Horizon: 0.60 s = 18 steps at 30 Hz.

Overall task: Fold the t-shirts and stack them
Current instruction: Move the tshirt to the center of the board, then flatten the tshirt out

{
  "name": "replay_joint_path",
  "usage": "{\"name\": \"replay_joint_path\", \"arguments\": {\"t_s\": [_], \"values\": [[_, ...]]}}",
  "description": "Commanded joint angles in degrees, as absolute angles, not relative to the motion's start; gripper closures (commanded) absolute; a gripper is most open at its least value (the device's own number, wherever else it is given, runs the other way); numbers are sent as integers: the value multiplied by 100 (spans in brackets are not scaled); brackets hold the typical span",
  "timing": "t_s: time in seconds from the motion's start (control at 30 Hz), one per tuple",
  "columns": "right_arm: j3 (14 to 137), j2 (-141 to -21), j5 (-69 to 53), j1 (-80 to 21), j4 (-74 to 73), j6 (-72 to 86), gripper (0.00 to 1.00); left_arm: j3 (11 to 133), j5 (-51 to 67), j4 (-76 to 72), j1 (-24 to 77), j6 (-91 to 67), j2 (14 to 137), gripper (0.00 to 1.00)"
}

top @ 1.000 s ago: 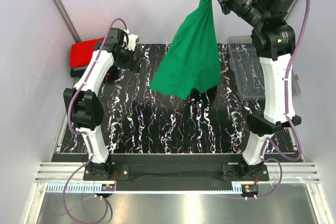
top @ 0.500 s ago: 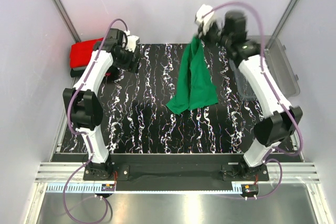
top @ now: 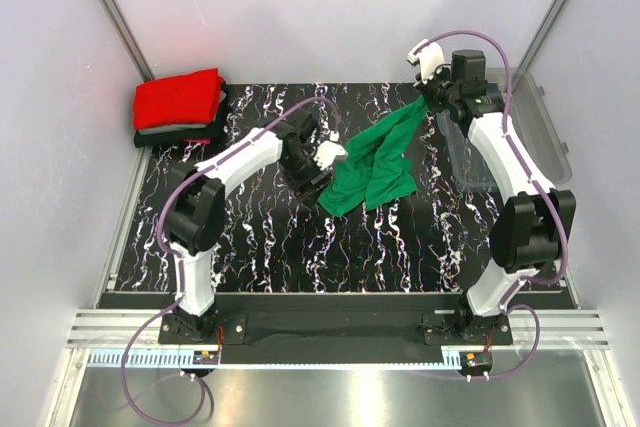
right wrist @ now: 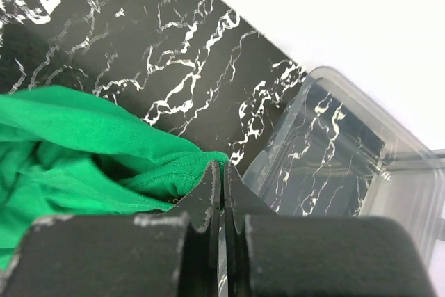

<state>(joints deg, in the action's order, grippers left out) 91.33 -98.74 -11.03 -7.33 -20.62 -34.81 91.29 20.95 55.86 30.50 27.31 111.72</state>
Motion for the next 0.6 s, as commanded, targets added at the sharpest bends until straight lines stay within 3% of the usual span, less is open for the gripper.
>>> {"name": "replay_joint_path", "arguments": {"t_s": [0.0,0.43,0.53,0.57], "values": [[9001,-9308,-975,-809,-1723,-3375,100,9149,2426,5282,3032,2787,11529,27],[8570,-9026,-1151,-738,-1837,-3261,100,10616,2356,5177,3041,2171,13025,35],[8508,-8983,-1151,-738,-1854,-3269,100,10723,2355,5185,3041,2162,13192,45],[8499,-8974,-1125,-738,-1854,-3296,100,10662,2416,5194,3041,2162,13201,56]]}}
